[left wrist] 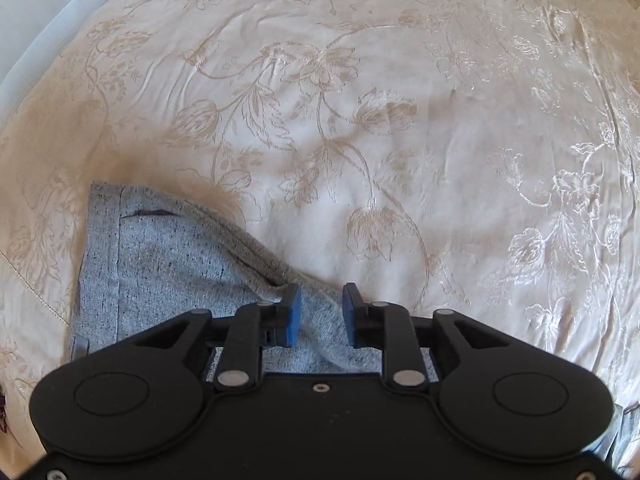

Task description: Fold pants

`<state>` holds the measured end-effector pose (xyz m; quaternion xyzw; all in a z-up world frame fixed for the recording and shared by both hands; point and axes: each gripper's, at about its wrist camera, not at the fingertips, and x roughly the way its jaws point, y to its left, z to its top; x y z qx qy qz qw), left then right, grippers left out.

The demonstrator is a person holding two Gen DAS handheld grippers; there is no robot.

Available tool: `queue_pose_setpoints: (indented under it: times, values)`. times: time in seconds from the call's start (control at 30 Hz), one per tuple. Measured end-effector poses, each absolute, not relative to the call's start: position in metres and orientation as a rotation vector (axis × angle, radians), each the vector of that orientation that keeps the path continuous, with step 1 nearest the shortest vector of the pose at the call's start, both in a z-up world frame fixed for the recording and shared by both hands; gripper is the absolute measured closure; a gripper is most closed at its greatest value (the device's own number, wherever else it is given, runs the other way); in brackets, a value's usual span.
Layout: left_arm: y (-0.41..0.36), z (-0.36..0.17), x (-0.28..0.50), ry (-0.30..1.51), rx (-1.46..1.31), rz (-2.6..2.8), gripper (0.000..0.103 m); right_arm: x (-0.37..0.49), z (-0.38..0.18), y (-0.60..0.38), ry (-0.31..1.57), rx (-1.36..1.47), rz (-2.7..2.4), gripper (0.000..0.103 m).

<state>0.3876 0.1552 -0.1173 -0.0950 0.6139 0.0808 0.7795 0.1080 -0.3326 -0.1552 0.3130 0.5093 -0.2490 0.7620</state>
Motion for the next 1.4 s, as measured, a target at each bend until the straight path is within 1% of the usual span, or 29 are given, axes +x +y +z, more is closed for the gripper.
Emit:
queue_pose_setpoints:
  times: [0.03, 0.13, 0.27, 0.5, 0.67, 0.8, 0.83, 0.87, 0.9, 0.97, 1.03, 1.13, 1.23, 1.3, 1.4]
  values:
    - [0.155, -0.117, 0.389, 1.322, -0.217, 0.172, 0.068, 0.108, -0.155, -0.333, 1.106, 0.681, -0.544, 0.101]
    - [0.146, -0.129, 0.395, 1.368, -0.146, 0.182, 0.055, 0.107, -0.154, -0.334, 1.096, 0.691, -0.55, 0.101]
    - [0.142, -0.152, 0.389, 1.442, -0.034, 0.261, 0.055, 0.107, -0.154, -0.335, 1.093, 0.703, -0.552, 0.101]
    - [0.158, -0.138, 0.362, 1.395, -0.104, 0.319, 0.055, 0.108, -0.151, -0.335, 1.088, 0.695, -0.536, 0.101]
    - [0.169, -0.146, 0.371, 1.417, -0.184, 0.315, 0.055, 0.11, -0.149, -0.335, 1.092, 0.687, -0.523, 0.101]
    - [0.166, -0.163, 0.377, 1.473, -0.156, 0.328, 0.051, 0.11, -0.149, -0.335, 1.086, 0.69, -0.516, 0.101]
    - [0.165, -0.17, 0.378, 1.493, -0.15, 0.319, 0.054, 0.11, -0.15, -0.336, 1.087, 0.691, -0.516, 0.101]
    - [0.166, -0.173, 0.377, 1.49, -0.153, 0.309, 0.08, 0.111, -0.15, -0.336, 1.088, 0.692, -0.515, 0.101]
    - [0.167, -0.171, 0.375, 1.467, -0.157, 0.318, 0.089, 0.113, -0.15, -0.336, 1.088, 0.689, -0.512, 0.101]
    - [0.175, -0.15, 0.367, 1.406, -0.226, 0.311, 0.091, 0.118, -0.147, -0.337, 1.085, 0.669, -0.504, 0.101]
    - [0.176, -0.107, 0.346, 1.297, -0.267, 0.278, 0.092, 0.121, -0.136, -0.339, 1.053, 0.65, -0.495, 0.101]
    - [0.172, -0.046, 0.303, 1.188, -0.248, 0.203, 0.092, 0.115, -0.105, -0.341, 0.992, 0.589, -0.483, 0.101]
    - [0.174, -0.014, 0.253, 1.175, -0.238, 0.162, 0.092, 0.094, -0.087, -0.343, 0.978, 0.535, -0.492, 0.101]
    - [0.178, -0.015, 0.218, 1.206, -0.235, 0.173, 0.092, 0.076, -0.09, -0.345, 1.005, 0.513, -0.512, 0.101]
    - [0.178, -0.046, 0.165, 1.294, -0.179, 0.224, 0.092, 0.052, -0.117, -0.347, 1.091, 0.506, -0.542, 0.101]
